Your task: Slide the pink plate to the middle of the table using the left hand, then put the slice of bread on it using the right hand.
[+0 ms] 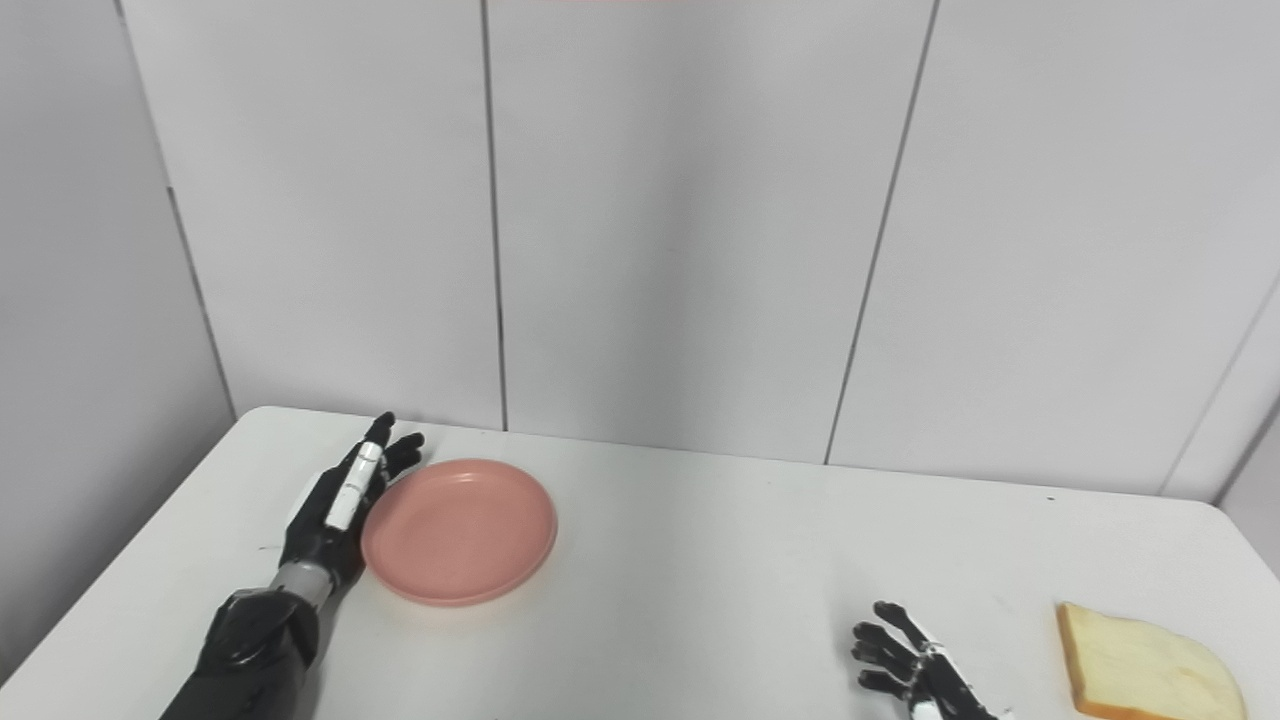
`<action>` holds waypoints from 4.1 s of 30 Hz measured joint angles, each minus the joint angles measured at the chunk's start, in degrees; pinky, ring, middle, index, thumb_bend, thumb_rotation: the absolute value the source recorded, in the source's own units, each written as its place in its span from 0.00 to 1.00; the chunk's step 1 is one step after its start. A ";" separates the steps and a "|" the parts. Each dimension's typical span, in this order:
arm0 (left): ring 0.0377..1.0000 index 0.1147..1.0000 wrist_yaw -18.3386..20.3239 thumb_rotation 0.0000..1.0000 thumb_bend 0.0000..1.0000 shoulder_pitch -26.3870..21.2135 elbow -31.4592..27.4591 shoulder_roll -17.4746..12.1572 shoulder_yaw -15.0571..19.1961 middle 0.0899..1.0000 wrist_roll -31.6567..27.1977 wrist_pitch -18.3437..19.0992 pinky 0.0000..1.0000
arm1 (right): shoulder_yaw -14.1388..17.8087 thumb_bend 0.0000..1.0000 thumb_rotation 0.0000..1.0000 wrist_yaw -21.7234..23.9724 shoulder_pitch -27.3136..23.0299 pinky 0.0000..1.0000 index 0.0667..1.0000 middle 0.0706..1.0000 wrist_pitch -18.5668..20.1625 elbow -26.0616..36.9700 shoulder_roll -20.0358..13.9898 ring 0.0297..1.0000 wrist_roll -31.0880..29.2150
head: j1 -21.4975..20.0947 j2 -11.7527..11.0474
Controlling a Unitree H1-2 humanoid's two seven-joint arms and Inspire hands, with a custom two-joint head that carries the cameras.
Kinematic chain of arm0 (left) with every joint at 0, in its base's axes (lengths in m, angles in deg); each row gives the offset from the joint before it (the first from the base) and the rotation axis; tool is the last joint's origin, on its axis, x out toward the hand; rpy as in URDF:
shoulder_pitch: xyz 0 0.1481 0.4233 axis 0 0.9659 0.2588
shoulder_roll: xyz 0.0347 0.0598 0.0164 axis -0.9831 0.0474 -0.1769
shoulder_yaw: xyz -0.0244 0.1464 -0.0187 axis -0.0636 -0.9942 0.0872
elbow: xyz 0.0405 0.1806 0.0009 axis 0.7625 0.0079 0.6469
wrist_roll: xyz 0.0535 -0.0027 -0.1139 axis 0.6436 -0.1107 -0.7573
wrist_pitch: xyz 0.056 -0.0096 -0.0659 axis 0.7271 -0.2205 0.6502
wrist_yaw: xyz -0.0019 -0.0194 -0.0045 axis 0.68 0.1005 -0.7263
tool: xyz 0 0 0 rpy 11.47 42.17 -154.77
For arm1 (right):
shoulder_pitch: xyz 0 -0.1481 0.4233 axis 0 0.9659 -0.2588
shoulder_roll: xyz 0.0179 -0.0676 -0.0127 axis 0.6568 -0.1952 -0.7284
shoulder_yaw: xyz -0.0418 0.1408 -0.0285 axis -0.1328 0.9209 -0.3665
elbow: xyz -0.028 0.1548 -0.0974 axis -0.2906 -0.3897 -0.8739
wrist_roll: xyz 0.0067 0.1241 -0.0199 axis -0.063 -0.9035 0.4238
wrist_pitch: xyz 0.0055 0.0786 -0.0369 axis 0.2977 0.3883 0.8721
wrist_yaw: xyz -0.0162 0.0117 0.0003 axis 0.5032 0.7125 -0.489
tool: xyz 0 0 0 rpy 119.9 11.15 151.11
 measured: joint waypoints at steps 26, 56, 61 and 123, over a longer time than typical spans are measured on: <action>0.87 0.95 -1.62 0.84 0.86 3.04 -14.58 7.04 -4.78 0.84 2.86 12.59 0.83 | -6.05 0.91 1.00 -3.05 4.77 0.70 0.84 0.78 5.58 6.54 6.34 0.76 6.00 | -12.22 4.57; 0.89 0.96 -2.76 0.87 0.88 8.83 -25.25 14.09 -6.45 0.86 2.44 18.00 0.85 | -11.67 0.80 1.00 -7.73 5.33 0.73 0.86 0.80 9.25 7.42 10.52 0.78 12.25 | -22.86 4.75; 0.90 0.95 -2.40 0.86 0.87 9.32 -26.35 14.51 -6.34 0.85 2.19 18.91 0.87 | -11.84 0.80 1.00 -7.95 5.27 0.72 0.86 0.80 9.23 7.31 10.53 0.77 12.62 | -23.56 4.66; 0.89 0.96 -0.32 0.87 0.86 8.14 -24.91 14.06 -6.08 0.85 2.26 18.71 0.87 | 6.48 1.00 0.70 -0.21 -14.49 0.83 0.93 0.90 9.16 -9.17 -38.92 0.88 17.62 | -23.47 3.17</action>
